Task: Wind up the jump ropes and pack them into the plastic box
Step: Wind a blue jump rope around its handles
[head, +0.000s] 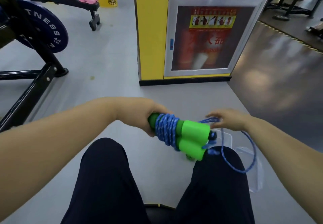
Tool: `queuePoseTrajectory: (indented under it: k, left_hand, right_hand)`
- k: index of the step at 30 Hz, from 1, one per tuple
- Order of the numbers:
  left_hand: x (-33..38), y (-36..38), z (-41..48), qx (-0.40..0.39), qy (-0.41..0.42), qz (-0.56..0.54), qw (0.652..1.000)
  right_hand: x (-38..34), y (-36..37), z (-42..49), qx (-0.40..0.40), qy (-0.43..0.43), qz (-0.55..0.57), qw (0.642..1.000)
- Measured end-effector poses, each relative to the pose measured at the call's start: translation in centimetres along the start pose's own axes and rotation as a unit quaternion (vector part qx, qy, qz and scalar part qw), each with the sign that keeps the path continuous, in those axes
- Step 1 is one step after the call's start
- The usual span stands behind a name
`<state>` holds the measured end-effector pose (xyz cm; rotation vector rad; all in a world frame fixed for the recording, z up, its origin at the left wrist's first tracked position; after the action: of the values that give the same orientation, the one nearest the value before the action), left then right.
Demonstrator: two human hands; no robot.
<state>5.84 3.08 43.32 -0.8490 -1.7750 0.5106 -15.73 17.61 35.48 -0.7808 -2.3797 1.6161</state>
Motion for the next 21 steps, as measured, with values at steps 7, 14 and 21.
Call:
queuePoseTrajectory:
  k: [7,14,21]
  left_hand:
    - [0.0,-0.7,1.4,0.006,-0.014,-0.282,0.959]
    - [-3.3,-0.9,1.4,0.069,-0.110,-0.389,0.912]
    - [-7.8,-1.7,0.6,0.234,-0.260,-0.061,0.935]
  right_hand:
    - [-11.8,1.8,-3.8,-0.056,-0.216,0.373,0.901]
    - [-12.4,5.3,-2.4,-0.005,-0.091,0.579,0.810]
    - [-11.3,3.7,-4.6,0.051,-0.114,0.129,0.984]
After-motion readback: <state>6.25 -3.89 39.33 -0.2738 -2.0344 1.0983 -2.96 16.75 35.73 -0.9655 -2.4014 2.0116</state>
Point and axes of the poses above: each hand's wrist, its own z-axis towards the middle knuckle, its own y-axis out of the palm, x = y × z, the point moved 5 cm from there along z, towards the middle knuckle, and after that the axes turned 11 degrees about -z, right-handed, at the moved point
